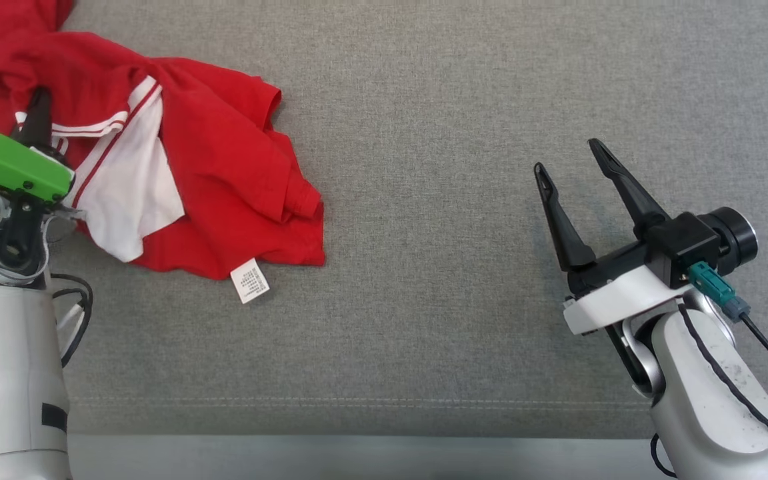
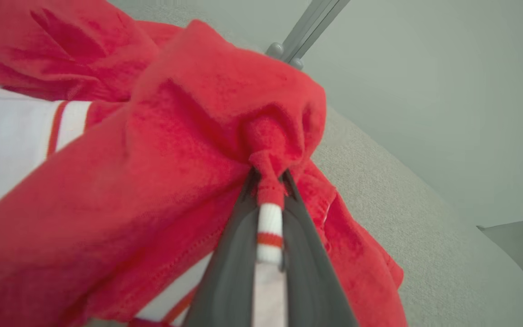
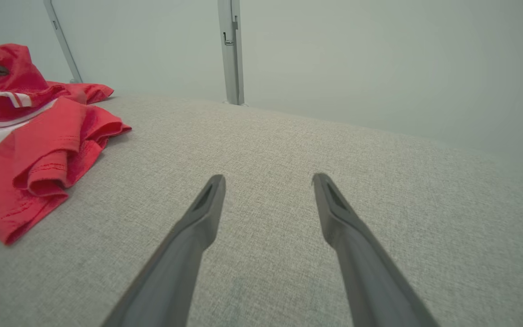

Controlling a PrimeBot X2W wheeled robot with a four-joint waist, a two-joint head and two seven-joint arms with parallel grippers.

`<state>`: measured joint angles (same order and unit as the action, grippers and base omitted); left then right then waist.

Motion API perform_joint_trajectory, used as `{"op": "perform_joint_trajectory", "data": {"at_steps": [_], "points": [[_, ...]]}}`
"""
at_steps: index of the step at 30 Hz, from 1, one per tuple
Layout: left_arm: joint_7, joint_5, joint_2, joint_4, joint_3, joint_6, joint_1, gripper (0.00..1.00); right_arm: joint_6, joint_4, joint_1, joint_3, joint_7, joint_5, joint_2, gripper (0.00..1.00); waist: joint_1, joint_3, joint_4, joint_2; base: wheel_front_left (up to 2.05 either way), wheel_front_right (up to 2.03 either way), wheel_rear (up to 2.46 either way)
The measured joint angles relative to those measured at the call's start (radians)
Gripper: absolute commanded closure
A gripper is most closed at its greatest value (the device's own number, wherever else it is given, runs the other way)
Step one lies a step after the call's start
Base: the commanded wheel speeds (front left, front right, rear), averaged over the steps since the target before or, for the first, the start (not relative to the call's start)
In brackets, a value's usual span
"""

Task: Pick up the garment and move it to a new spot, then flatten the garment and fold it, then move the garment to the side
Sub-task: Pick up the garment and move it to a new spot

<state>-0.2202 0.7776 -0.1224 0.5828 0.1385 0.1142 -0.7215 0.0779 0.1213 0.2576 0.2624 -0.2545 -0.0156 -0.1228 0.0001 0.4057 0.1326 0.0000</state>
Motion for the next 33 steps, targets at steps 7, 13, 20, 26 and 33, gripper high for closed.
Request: {"op": "perform_joint_trajectory", "data": {"at_steps": [7, 13, 20, 26, 33], "points": [[0.01, -0.012, 0.063, -0.042, -0.109, 0.009, 0.055, 1.0, 0.0, 0.014, -0.01, 0.006, 0.0, -0.03, 0.026, 0.0, 0.0, -0.063, -0.006, 0.0, 0.0, 0.0, 0.0], [0.01, -0.039, 0.085, -0.049, -0.198, 0.009, 0.136, 1.0, 0.0, 0.031, -0.046, 0.012, 0.0, -0.041, 0.032, 0.0, 0.0, -0.122, -0.029, 0.0, 0.0, 0.0, 0.0], [0.01, -0.064, 0.087, -0.059, -0.296, 0.009, 0.206, 1.0, -0.002, 0.039, -0.08, 0.022, 0.0, -0.05, 0.045, 0.0, 0.0, -0.168, -0.079, 0.0, 0.0, 0.0, 0.0], [0.02, -0.068, 0.089, -0.079, -0.373, 0.009, 0.253, 1.0, -0.012, 0.041, -0.11, 0.028, 0.0, -0.057, 0.052, 0.0, 0.0, -0.203, -0.148, 0.0, 0.0, 0.0, 0.0], [0.02, -0.068, 0.089, -0.105, -0.456, 0.009, 0.294, 1.0, -0.02, 0.041, -0.145, 0.023, 0.0, -0.069, 0.054, 0.0, 0.0, -0.233, -0.242, 0.0, 0.0, 0.0, 0.0]]}}
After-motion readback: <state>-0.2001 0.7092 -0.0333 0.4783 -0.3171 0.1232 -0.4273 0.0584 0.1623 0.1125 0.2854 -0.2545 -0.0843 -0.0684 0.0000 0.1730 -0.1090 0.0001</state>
